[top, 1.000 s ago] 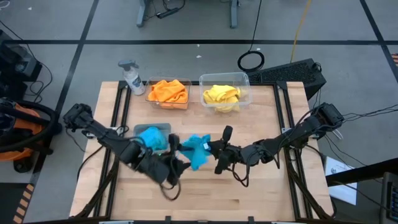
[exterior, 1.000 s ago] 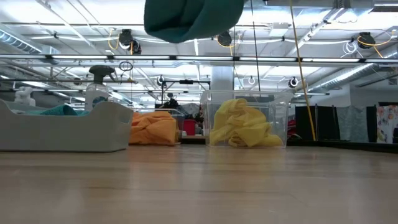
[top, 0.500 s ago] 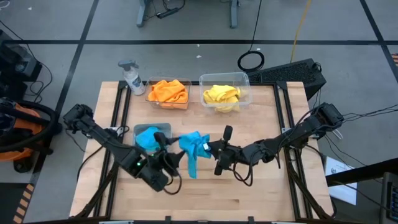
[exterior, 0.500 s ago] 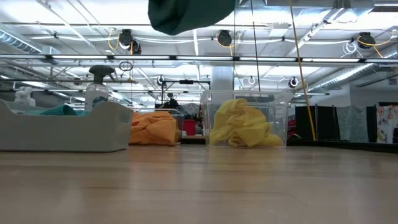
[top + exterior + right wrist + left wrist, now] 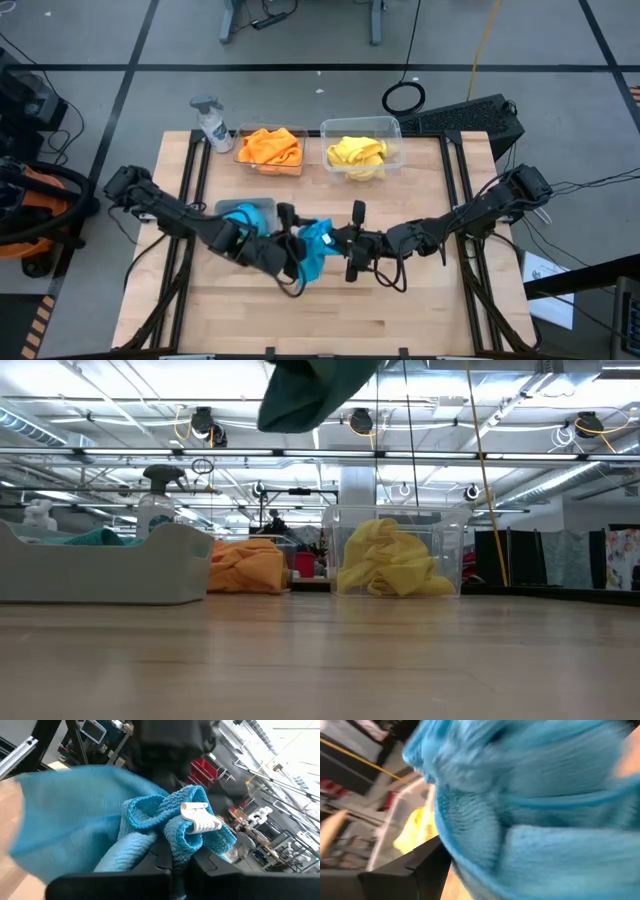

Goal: Sort microfiber towel by color & place in baskets
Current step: Put the left blue towel into the gray bin

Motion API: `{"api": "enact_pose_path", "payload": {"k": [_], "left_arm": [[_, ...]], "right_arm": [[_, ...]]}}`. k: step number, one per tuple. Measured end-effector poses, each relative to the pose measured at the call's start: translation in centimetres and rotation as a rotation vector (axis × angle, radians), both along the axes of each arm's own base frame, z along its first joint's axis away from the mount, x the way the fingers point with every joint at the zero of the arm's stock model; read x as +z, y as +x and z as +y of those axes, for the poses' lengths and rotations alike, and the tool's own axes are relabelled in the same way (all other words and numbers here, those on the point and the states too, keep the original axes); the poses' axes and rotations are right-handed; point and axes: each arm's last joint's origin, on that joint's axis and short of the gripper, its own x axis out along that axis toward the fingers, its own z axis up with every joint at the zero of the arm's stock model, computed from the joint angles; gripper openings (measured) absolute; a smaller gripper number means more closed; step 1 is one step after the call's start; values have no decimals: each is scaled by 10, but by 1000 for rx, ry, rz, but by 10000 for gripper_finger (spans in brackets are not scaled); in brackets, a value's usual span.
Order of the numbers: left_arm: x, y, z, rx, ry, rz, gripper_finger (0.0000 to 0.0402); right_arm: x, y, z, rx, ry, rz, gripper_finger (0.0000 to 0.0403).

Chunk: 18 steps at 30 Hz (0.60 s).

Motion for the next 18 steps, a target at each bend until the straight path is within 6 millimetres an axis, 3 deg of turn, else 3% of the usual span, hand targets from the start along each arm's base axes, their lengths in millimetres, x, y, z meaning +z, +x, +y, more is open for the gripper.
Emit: {"api": "enact_pose_path", "payload": {"k": [4,6,10,18], "left_arm": [[-3,5,10,-81,-49,59,249],[-2,5,9,-100,-36,58,192],[-2,5,8,-106,-35,59,38],[-3,-6,-1,-118,-10,99,30]], "right_arm": [[0,0,0,-3,-2,1,10],[0,0,0,-4,-7,3,14],[-1,0,-1,-43,-8,8,37],[-7,-6,0,-312,-5,59,152]]}}
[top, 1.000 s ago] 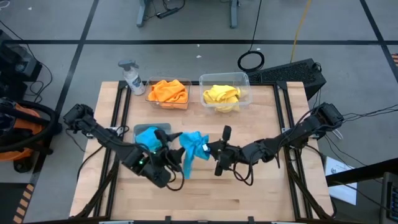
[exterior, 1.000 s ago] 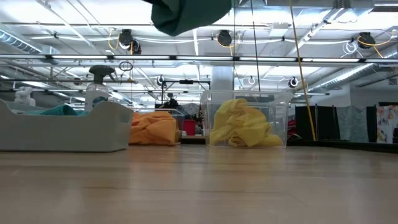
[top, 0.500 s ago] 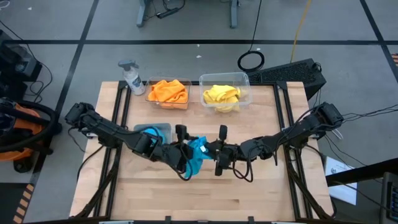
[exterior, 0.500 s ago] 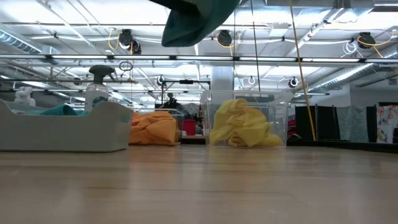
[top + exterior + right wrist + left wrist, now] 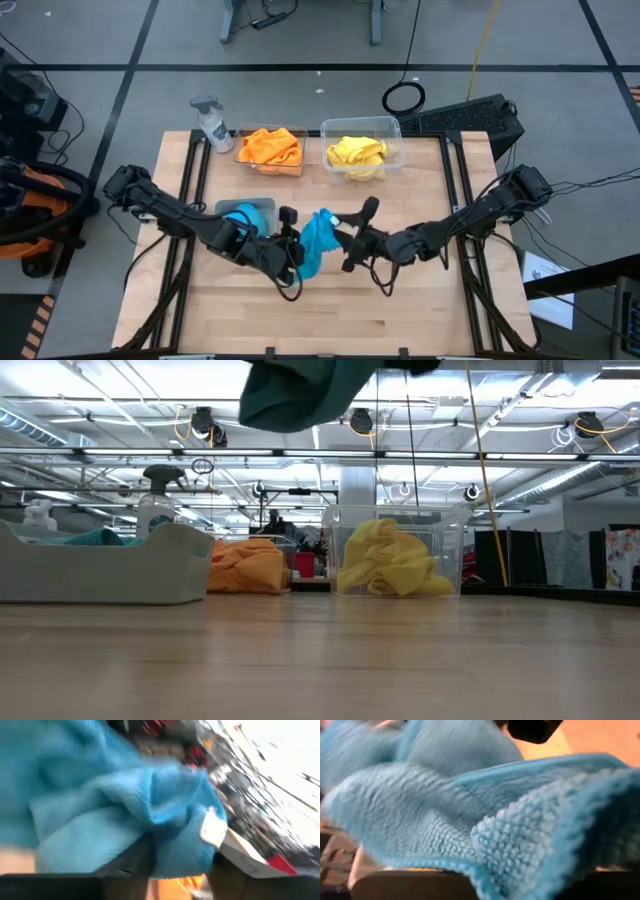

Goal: Sort microfiber towel by color & place in baskets
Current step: Put the left blue towel into the gray bin

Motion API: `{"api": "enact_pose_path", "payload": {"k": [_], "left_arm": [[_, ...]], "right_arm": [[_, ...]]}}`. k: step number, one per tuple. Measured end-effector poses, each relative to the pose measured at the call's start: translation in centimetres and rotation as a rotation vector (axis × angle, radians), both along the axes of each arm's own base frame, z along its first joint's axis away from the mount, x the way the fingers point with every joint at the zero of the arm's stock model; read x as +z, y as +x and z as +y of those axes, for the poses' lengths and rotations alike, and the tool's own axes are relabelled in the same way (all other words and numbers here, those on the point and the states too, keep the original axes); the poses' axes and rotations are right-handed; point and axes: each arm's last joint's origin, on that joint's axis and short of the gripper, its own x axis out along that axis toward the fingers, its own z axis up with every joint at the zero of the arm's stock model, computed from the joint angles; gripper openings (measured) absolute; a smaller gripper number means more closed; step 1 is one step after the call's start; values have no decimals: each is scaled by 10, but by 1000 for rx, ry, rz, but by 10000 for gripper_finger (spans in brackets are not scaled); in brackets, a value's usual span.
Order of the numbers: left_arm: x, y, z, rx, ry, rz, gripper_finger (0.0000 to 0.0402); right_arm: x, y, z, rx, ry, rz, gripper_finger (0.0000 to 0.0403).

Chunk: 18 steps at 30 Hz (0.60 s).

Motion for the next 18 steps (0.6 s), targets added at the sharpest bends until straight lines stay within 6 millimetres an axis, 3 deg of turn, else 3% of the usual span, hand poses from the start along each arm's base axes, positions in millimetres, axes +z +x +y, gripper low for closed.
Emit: {"api": "enact_pose_path", "payload": {"k": [8,18], "left_arm": [[29,-48,7,139,-53,-14,23],[36,-127,43,437,-184,227,23]], "right_arm": [[-12,-4,0,-71,19,81,243],[-19,-5,-1,-80,47,129,253]]}}
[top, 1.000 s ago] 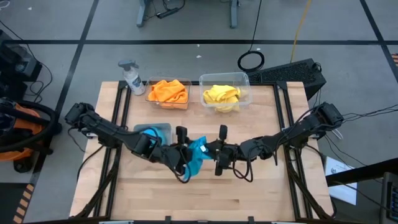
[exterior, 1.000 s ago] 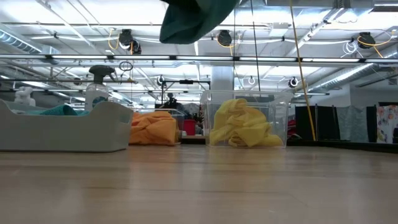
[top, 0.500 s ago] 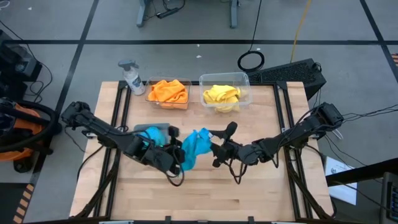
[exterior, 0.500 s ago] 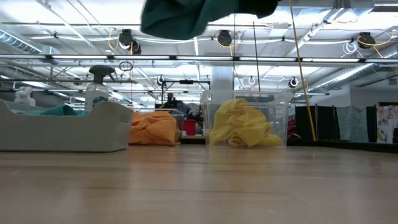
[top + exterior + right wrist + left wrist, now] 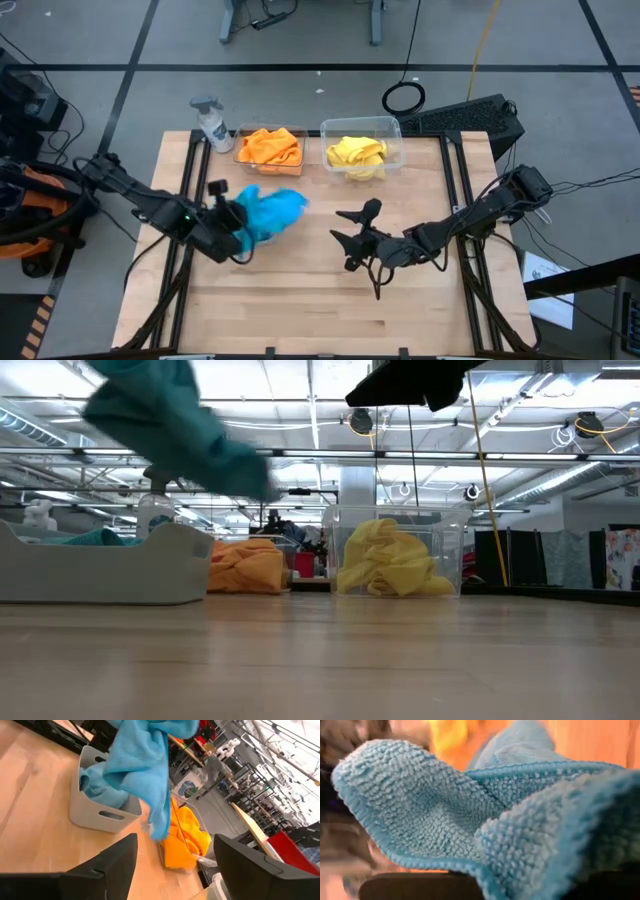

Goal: Sort microfiber towel by color & place in baskets
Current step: Put the left blue towel into the gray bin

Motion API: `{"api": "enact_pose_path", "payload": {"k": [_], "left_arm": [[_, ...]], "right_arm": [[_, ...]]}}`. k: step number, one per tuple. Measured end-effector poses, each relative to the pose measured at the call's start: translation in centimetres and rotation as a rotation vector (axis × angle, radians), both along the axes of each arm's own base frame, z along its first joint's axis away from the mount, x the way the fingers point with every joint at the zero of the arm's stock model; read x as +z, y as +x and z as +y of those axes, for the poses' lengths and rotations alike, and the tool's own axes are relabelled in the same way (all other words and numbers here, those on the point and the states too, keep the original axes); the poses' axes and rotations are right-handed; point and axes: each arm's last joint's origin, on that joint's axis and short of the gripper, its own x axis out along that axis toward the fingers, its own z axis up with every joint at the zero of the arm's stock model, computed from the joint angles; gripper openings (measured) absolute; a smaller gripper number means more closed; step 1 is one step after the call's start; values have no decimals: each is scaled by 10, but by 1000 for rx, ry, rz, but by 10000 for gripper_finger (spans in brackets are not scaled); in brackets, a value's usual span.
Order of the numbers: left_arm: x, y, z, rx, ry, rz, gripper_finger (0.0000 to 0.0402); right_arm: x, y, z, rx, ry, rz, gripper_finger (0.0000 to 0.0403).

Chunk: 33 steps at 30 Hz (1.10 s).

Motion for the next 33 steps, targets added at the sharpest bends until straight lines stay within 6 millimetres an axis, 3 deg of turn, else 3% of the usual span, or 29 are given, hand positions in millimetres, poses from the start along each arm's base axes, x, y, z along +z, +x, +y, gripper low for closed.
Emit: {"api": "enact_pose_path", "payload": {"k": [4,9,18,23,27,33], "left_arm": [[-1,-16,6,73,-84,107,27],[-8,-21,6,99,-160,191,33],[-52,-16,7,46,-191,311,30],[-64,-2,13,-3,-204,250,35],[-70,3,20,-15,-236,251,70],[-75,4,33,50,-234,280,174]], "right_arm": [[-2,-1,0,-6,14,10,253],[-4,-1,-1,-13,32,18,253],[-5,-2,-1,-16,40,23,253],[-5,-2,-1,-16,41,22,253],[-5,-2,-1,-19,50,17,253],[-7,-2,-1,-21,53,26,254]]}}
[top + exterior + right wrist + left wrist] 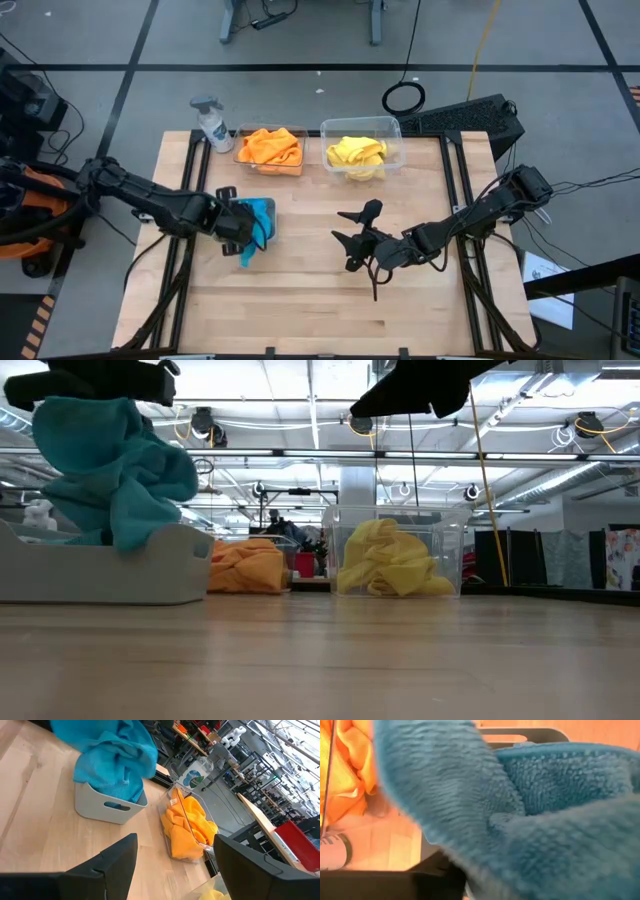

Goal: Sort microfiber towel by color & place in baskets
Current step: Put the left blue towel into the gray bin

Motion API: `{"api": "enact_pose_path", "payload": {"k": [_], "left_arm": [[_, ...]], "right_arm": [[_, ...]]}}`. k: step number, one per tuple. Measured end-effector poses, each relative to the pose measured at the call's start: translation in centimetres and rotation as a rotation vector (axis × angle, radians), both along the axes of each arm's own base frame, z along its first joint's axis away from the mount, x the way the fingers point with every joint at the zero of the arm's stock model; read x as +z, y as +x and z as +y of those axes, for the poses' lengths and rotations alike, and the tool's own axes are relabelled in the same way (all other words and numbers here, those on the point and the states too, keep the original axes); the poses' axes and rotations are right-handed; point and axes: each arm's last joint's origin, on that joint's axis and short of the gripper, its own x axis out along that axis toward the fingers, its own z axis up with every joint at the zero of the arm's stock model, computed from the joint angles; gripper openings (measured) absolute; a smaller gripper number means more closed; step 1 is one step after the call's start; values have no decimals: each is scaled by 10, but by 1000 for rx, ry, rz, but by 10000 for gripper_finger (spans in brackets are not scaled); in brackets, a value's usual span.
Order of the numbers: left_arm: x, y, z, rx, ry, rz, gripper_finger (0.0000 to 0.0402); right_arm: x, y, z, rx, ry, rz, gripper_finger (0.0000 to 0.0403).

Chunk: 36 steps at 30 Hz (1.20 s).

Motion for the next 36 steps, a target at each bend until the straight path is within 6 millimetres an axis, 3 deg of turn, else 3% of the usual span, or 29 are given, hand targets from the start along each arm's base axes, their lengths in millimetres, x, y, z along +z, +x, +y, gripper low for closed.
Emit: {"api": "enact_pose_path", "payload": {"k": [7,16,21,29,36], "left_arm": [[21,3,2,-12,-54,-11,264],[49,2,2,-12,-65,-40,276],[47,1,-4,-6,-101,-40,224],[14,5,-12,-44,-123,-58,23],[-20,3,6,-8,-7,-7,22]], "right_arm": [[-1,0,0,-2,2,7,254],[-2,-1,0,-6,12,9,254],[-2,-1,0,-6,10,13,254],[-3,-1,0,-6,11,17,254],[-3,-1,0,-6,11,16,254]]}}
